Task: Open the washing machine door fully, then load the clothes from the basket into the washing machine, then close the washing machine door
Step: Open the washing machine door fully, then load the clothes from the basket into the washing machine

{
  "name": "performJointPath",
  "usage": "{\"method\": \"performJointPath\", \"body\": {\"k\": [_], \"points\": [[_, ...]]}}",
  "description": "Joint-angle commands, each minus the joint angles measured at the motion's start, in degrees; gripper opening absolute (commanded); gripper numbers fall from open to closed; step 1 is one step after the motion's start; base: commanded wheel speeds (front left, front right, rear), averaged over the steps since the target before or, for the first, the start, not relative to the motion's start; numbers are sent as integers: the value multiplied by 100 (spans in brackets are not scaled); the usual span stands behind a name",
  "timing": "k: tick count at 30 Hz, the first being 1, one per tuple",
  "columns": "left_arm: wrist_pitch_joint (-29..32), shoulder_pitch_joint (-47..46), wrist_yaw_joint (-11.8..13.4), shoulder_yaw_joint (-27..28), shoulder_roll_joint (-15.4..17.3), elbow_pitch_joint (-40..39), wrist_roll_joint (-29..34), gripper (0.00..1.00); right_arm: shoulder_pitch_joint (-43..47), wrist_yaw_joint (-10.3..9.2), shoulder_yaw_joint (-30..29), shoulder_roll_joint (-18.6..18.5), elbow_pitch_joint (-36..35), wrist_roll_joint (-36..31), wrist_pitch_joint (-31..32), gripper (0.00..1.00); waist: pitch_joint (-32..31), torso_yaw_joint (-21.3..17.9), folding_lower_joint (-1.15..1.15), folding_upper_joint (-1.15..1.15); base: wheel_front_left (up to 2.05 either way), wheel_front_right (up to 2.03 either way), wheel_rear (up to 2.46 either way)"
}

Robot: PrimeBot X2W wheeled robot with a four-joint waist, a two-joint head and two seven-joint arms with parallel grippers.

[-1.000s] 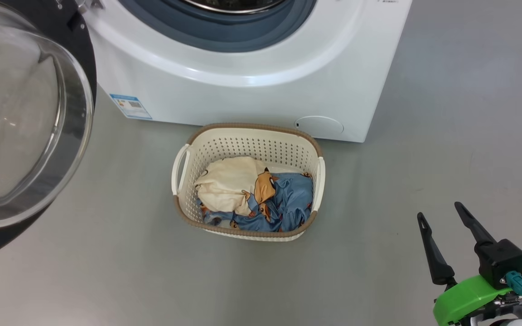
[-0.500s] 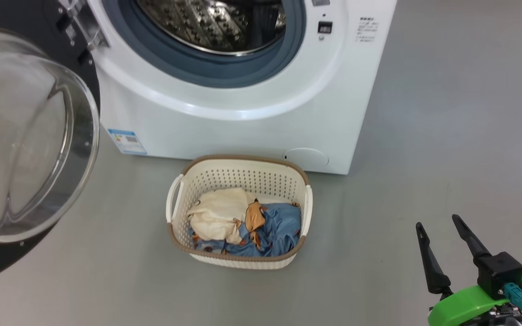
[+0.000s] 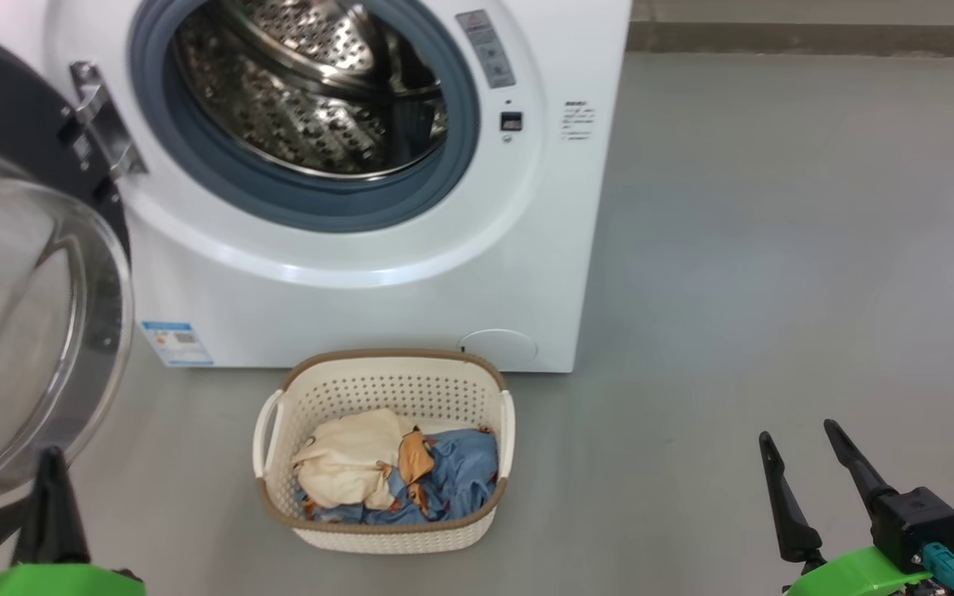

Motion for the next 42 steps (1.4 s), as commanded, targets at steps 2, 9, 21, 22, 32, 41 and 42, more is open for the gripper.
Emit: {"method": "performJointPath", "body": {"k": [2,9,21,22,32,41,42], "points": [[49,93,49,60,28,-396,14,0,-10,9,244,-23,-175,94,-74,100,-208,-311,0,0,0,0,0],[16,546,144,-394,-181,-871,-50,0,66,9,401,-22,-246,206,-139,100,-232,-564,0,0,0,0,0],[-114,875,219,-939,-244,-1106,-236,33,46,9,496,-22,-271,259,-224,100,-233,-707,0,0,0,0,0],[-134,887,212,-974,-245,-1099,-235,78,45,9,500,-22,-268,260,-226,100,-234,-706,0,0,0,0,0],[-199,894,143,-1172,-233,-968,-321,100,24,9,568,-22,-232,242,-225,100,-253,-714,0,0,0,0,0],[-227,870,156,-1207,-202,-864,-312,100,20,9,599,-22,-225,214,-212,100,-234,-728,0,0,0,0,0],[-230,872,152,-1221,-192,-856,-299,100,22,9,603,-22,-223,212,-212,100,-236,-730,0,0,0,0,0]]}}
